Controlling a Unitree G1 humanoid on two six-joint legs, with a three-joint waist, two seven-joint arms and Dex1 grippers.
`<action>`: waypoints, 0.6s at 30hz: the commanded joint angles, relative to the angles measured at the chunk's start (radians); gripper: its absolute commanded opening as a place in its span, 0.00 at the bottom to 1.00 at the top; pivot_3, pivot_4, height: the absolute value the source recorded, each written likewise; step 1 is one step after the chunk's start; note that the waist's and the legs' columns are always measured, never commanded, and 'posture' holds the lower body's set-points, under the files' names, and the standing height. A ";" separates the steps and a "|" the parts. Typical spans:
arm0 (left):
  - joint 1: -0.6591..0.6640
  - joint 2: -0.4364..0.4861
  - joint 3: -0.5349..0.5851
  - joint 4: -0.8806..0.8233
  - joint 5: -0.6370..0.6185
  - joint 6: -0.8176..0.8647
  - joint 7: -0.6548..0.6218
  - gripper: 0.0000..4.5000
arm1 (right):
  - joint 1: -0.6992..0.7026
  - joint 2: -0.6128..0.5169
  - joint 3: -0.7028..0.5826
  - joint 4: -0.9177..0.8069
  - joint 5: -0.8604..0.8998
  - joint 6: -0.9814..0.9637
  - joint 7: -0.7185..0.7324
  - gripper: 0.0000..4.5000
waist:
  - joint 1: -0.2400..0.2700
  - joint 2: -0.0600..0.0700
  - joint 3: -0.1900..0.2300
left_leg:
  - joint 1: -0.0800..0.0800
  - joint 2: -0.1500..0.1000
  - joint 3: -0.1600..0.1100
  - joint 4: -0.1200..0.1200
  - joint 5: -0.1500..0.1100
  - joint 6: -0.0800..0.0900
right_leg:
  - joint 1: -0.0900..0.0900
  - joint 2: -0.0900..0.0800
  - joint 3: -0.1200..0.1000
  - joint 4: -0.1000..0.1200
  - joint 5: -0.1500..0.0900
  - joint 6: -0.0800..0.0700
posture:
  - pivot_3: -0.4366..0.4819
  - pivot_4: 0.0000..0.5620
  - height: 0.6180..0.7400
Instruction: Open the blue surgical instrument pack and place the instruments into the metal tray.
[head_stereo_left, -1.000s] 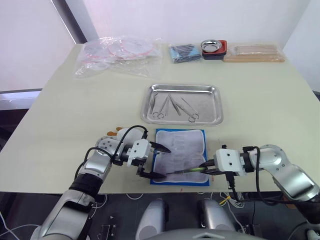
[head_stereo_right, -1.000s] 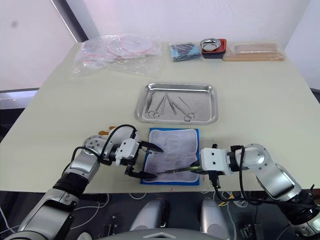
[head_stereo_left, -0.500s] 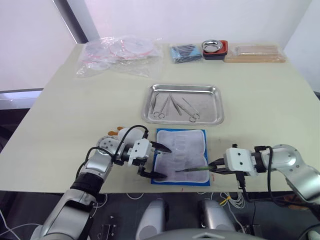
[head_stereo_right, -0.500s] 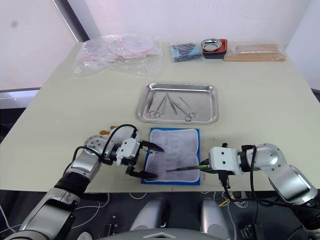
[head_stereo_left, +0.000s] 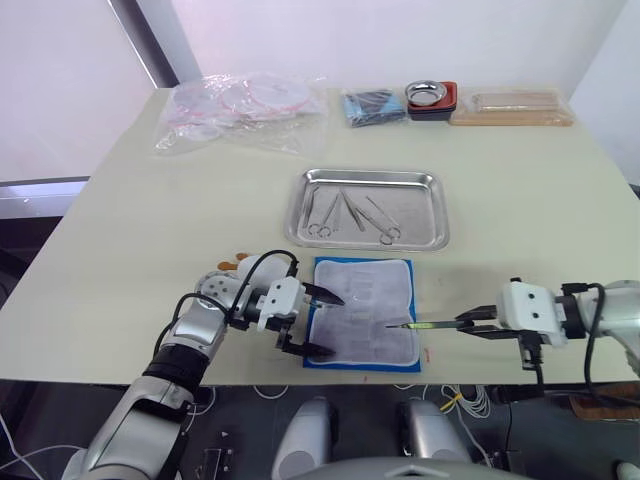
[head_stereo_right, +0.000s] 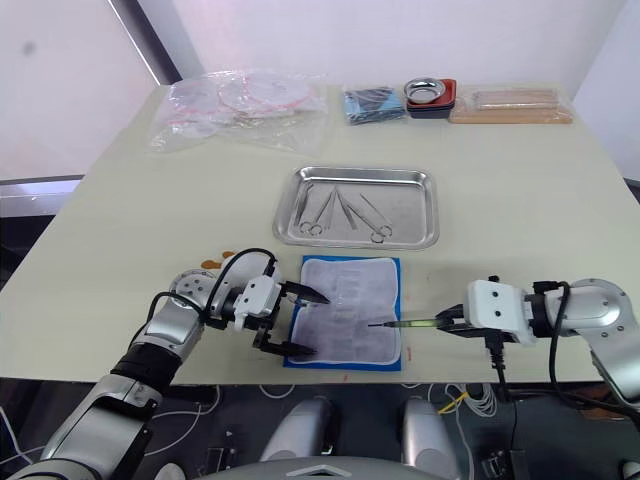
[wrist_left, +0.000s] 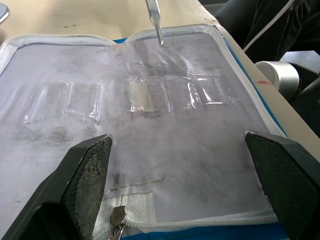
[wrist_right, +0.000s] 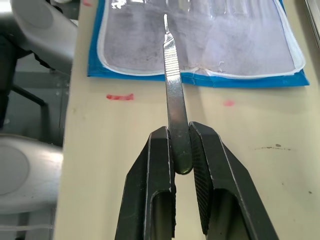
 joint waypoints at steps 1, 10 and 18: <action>0.032 0.012 -0.044 0.101 0.105 0.006 0.016 1.00 | -0.009 0.016 -0.060 -0.018 0.061 0.058 -0.034 0.01 | 0.000 0.000 0.000 | 0.000 0.000 0.000 0.000 0.000 0.000 | 0.000 0.000 0.000 0.000 0.000 0.000 | 0.48 0.27 1.00; 0.021 0.007 -0.048 0.111 0.106 0.001 0.021 1.00 | -0.161 0.208 -0.048 -0.021 0.156 0.314 -0.271 0.01 | 0.000 0.003 -0.002 | 0.001 0.000 0.000 0.001 0.000 0.000 | 0.001 0.000 0.000 0.000 0.000 0.000 | 0.48 0.27 1.00; 0.035 0.014 -0.043 0.097 0.102 0.004 0.027 1.00 | -0.305 0.367 0.007 0.017 0.111 0.490 -0.499 0.01 | -0.001 0.005 -0.003 | 0.000 0.000 0.000 0.001 0.000 0.000 | 0.001 -0.001 0.000 0.000 0.001 -0.001 | 0.48 0.27 1.00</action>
